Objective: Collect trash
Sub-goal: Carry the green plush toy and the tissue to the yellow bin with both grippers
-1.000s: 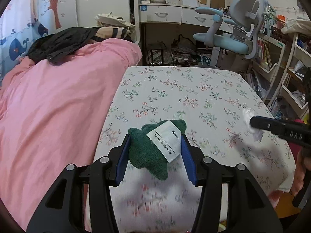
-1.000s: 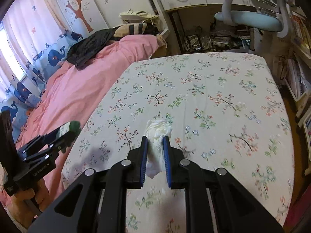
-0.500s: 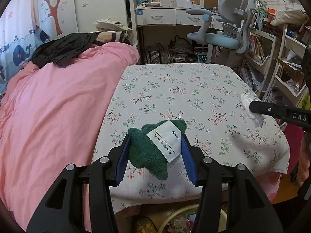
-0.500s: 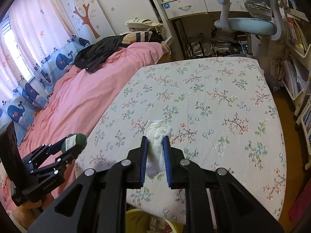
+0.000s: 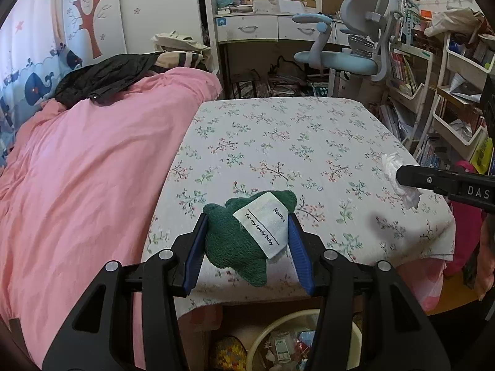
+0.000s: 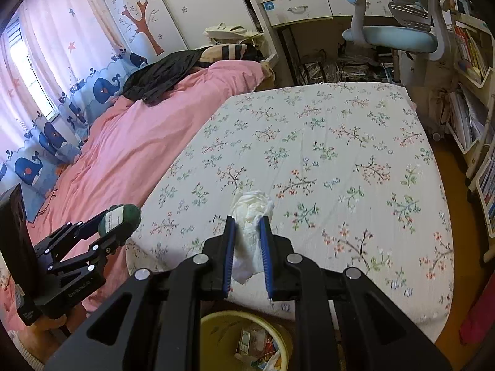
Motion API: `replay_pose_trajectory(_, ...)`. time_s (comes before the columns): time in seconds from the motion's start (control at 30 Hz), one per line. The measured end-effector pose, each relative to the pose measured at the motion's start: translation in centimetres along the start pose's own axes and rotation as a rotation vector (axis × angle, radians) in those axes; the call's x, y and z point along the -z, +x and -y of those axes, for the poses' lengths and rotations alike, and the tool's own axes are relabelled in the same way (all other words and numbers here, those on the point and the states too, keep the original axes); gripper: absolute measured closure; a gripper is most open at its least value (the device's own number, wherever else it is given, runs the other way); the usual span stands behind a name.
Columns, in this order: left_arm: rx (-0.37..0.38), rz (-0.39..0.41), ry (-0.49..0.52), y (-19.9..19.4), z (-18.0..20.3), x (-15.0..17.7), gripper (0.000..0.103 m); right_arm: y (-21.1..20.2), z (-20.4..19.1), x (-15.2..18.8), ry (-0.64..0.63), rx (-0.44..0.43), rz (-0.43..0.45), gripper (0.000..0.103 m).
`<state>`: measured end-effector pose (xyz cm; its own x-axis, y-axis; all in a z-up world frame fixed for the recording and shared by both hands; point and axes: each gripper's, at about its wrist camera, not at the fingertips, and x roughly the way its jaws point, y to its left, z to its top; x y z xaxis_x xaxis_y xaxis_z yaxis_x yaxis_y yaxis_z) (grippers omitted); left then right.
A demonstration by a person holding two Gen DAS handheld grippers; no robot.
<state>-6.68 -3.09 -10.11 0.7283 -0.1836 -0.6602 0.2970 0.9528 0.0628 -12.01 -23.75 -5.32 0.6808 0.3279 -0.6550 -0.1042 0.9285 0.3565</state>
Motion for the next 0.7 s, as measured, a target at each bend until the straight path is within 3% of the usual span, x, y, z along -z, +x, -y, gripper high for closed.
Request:
replay_pose_trajectory(0.5,0.005,-0.01,0.018,-2.7,1.6,3.7,0.055,-1.6,-1.0,3.7,-0.01,-0.019,-0.033,0.086)
replay_pose_trajectory(0.7,0.006,-0.027,0.036,-3.3,2.1,5.3,0.055,-1.2,-2.3,5.9,-0.041,-0.037,-0.084,0.086)
